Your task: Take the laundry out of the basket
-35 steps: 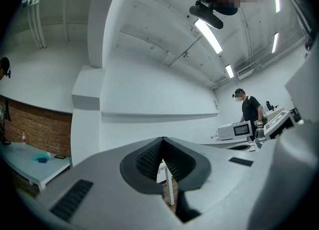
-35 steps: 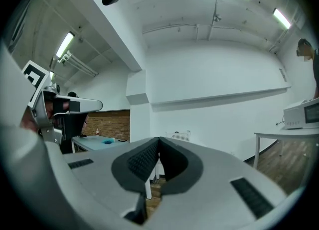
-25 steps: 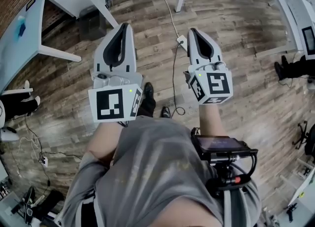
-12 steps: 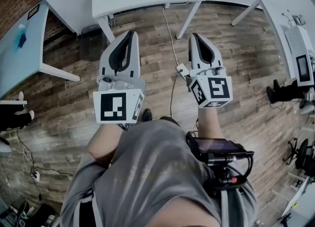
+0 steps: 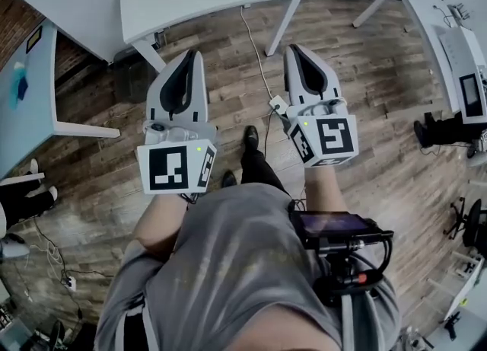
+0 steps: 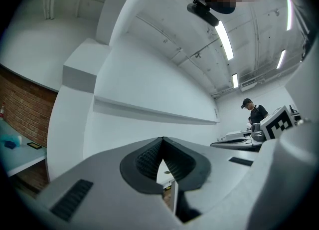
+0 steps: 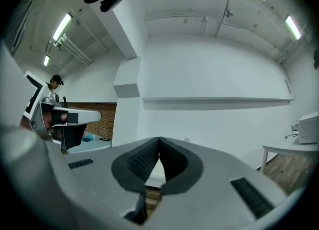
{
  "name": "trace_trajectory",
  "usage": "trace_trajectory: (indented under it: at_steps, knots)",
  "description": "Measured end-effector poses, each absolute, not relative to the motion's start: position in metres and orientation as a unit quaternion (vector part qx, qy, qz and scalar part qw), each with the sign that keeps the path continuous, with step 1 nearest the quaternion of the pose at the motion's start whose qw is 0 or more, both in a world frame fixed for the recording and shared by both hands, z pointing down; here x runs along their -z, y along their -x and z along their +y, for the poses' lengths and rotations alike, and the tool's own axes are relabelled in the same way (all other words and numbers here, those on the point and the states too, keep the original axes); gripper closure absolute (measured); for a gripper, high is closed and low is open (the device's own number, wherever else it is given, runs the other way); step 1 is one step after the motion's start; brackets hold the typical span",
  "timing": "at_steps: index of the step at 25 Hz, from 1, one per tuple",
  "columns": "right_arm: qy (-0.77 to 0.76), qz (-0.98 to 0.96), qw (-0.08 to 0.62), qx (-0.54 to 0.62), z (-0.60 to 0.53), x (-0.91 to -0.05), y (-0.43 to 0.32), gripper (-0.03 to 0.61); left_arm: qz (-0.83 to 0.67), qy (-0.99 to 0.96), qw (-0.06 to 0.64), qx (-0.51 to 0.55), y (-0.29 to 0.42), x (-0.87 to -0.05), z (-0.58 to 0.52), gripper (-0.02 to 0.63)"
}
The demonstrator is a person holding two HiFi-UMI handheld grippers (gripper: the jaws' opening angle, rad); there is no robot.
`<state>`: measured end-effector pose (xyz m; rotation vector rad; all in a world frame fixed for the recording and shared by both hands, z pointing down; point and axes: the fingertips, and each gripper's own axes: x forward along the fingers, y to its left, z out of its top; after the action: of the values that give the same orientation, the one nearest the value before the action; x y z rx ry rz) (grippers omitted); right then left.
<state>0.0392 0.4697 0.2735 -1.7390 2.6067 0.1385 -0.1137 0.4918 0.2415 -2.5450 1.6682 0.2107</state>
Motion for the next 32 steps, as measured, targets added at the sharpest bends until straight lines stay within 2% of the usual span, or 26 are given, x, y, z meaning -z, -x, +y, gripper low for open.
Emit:
trace_trajectory:
  at_steps: [9,19,32]
  knots:
    - [0.567,0.823,0.004,-0.027,0.380,-0.289,-0.090,0.571,0.534,0.844,0.046,-0.033,0.057,-0.251,0.395,0.606]
    - [0.553,0.832,0.024,-0.029,0.294,-0.278,-0.138,0.571,0.544,0.835,0.075,-0.028,0.004,-0.229,0.314,0.606]
    - [0.523,0.852,0.025,-0.018,0.217,-0.288,-0.126,0.571,0.578,0.812,0.075,-0.015,0.018,-0.235,0.244,0.606]
